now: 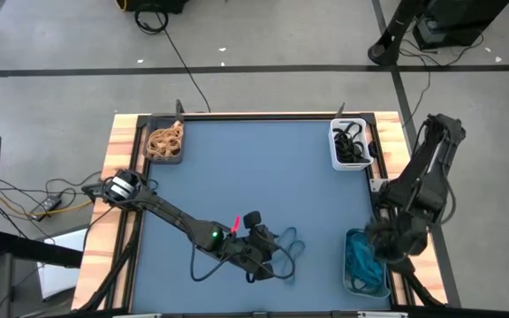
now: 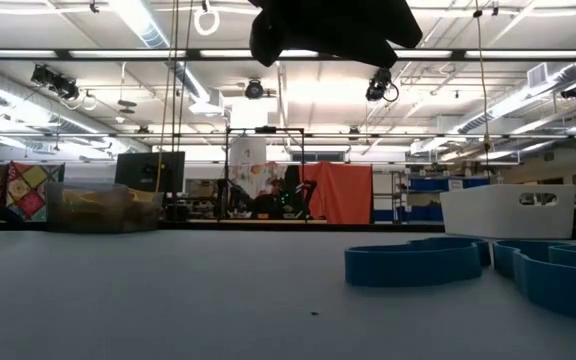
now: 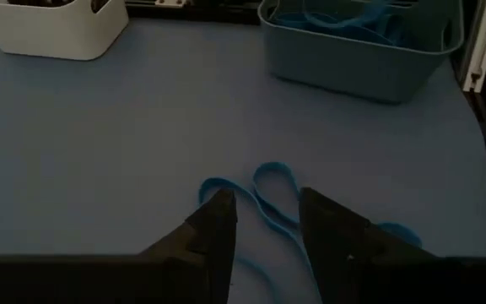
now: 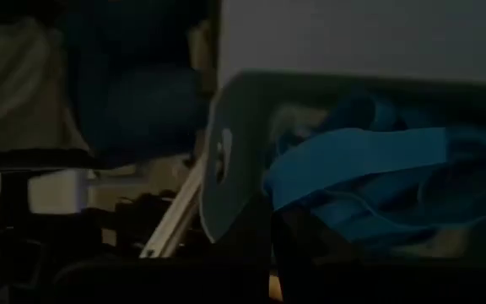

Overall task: Sort rubber bands into baskets
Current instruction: Put the blue rubber band into the blue bin

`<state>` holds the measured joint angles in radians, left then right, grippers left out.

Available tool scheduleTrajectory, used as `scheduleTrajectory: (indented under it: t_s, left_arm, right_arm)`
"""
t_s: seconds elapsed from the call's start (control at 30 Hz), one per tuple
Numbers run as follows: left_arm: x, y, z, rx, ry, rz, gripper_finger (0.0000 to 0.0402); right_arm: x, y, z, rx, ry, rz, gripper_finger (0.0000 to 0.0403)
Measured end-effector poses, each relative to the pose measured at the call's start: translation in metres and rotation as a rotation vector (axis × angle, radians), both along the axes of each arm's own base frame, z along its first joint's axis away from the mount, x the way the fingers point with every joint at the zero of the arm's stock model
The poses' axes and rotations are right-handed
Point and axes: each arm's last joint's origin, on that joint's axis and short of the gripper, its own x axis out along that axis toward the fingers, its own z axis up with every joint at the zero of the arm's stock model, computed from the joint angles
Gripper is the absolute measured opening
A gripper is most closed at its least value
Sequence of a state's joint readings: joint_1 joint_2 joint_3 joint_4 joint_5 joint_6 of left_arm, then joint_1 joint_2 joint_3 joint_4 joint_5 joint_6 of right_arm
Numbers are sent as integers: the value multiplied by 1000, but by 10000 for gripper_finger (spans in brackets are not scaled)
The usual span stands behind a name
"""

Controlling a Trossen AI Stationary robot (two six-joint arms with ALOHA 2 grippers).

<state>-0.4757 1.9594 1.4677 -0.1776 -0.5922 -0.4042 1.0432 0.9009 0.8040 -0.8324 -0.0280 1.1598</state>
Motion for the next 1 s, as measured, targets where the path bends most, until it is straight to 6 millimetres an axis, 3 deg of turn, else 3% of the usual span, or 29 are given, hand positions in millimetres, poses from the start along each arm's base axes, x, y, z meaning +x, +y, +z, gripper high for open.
scheduleTrajectory:
  t_s: [0.23,0.53,0.73,0.9,1.0]
  left_arm:
    - [0,1,0,-25,-7,24,136]
    - [-3,-7,-8,-41,21,23,136]
    - [5,-10,-42,-25,72,55,136]
    - [10,-10,-68,-40,121,75,136]
    - [14,-7,-75,-40,120,89,136]
  right_arm:
    - [8,23,-24,-125,103,-87,44]
    - [14,37,-52,-262,242,-78,151]
    - [14,29,-58,-385,284,-123,209]
    - [9,17,-55,-459,290,-224,220]
    - [9,14,-50,-440,261,-240,216]
